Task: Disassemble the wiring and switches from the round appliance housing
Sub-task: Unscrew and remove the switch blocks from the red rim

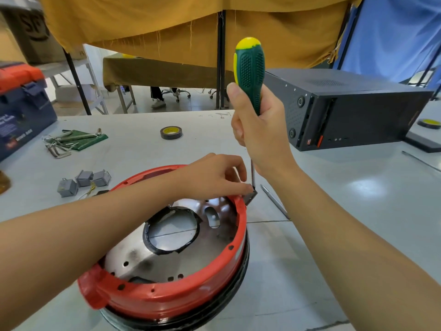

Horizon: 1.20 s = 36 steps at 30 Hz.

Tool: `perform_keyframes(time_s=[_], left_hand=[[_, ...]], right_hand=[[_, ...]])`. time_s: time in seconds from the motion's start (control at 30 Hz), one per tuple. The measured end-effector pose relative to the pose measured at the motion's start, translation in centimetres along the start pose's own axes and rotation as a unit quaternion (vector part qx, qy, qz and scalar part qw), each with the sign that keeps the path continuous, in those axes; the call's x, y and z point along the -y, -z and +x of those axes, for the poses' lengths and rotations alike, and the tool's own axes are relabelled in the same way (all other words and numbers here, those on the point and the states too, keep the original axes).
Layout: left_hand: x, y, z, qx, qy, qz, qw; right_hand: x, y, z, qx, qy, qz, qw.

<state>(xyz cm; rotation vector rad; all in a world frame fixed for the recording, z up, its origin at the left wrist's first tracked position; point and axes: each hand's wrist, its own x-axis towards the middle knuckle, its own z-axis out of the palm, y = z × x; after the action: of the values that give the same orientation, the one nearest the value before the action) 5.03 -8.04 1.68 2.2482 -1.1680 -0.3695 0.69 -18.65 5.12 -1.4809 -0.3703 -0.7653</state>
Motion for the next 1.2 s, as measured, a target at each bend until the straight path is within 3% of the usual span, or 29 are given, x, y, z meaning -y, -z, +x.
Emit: perform_keyframes(time_s=[0.3,0.47,0.53,0.77,0.87,0.97,1.1,1.2], left_hand=[[-1.6,-1.3,1.7,-0.069,0.049,0.042,0.996],[-0.6,-0.1,0.8,-0.196,0.075,-0.041,0.977],[0.0,0.5,0.0,-0.228,0.088,-0.098,0.965],[2.3,1.9,-3.5,-0.271,0.137,-0.231,0.924],[2.5,1.8,-4.6,-0.254,0.141,-0.247,0.925],[2.1,1.5,-5.3,-0.236,0.123,-0.258,0.929],[1.5,1.1,-6.1,-0.220,0.120,-0.276,0.928],[1.2,1.1,-6.8,-0.222,0.121,-0.291,0.923]], right_hand=[[0.6,2.4,-0.5,-0.078,0.019,-0.036,0.996],[0.5,4.4,-0.9,-0.182,0.062,-0.185,0.964],[0.1,4.9,-1.5,-0.191,0.054,-0.204,0.959],[-2.9,6.3,-5.2,-0.087,-0.062,-0.162,0.981],[-4.0,6.9,-6.6,-0.035,-0.108,-0.168,0.979],[-4.1,7.5,-8.1,0.033,-0.099,-0.187,0.977],[-4.0,8.3,-9.3,0.149,-0.070,-0.332,0.929],[-3.6,8.7,-9.6,0.242,-0.057,-0.444,0.861]])
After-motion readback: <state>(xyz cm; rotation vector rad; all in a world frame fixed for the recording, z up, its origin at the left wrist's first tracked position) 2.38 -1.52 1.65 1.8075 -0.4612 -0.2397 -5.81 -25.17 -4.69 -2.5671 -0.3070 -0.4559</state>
